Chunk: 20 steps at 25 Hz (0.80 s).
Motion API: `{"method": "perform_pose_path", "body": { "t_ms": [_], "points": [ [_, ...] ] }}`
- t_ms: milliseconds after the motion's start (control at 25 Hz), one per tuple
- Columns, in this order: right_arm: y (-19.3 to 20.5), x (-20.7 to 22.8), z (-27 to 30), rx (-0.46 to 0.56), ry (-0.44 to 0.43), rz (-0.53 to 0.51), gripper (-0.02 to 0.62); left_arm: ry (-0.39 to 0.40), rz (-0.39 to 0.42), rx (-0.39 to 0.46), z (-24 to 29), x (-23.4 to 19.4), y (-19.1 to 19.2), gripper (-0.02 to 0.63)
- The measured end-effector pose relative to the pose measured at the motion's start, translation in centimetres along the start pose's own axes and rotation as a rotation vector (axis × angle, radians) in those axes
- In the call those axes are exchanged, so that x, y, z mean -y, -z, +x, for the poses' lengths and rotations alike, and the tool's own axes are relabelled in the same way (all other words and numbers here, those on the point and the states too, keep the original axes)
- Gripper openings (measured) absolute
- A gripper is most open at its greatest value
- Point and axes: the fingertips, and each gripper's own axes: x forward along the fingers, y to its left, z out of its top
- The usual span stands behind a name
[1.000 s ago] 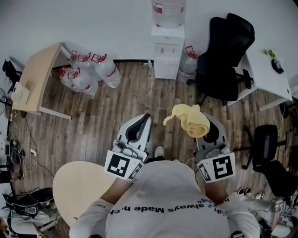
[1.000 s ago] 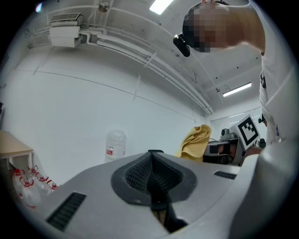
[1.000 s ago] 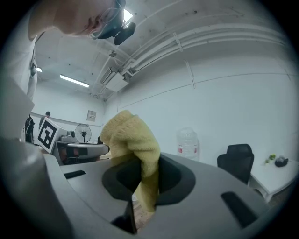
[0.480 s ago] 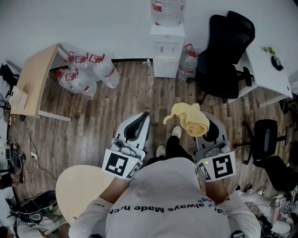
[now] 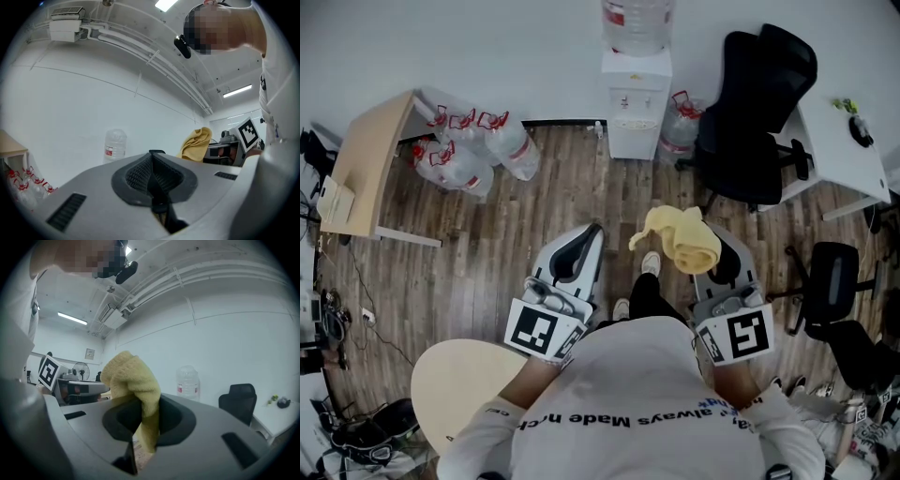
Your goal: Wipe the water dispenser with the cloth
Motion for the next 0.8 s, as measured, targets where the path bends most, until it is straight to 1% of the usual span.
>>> {"method": "perform_pose_path", "body": {
  "t_ms": [240,800],
  "points": [
    [-0.4,2.1,2.2,-0.006,0.004,0.003,0.063,0.002,-0.005,-0.006,2.9,-1.4,-0.1,0.026],
    [0.0,8.8,8.0,-0.018,0.021,0.024,0.063,0.009,-0.011,-0.026,11.2,-4.7,0.8,0.026]
  ]
}}
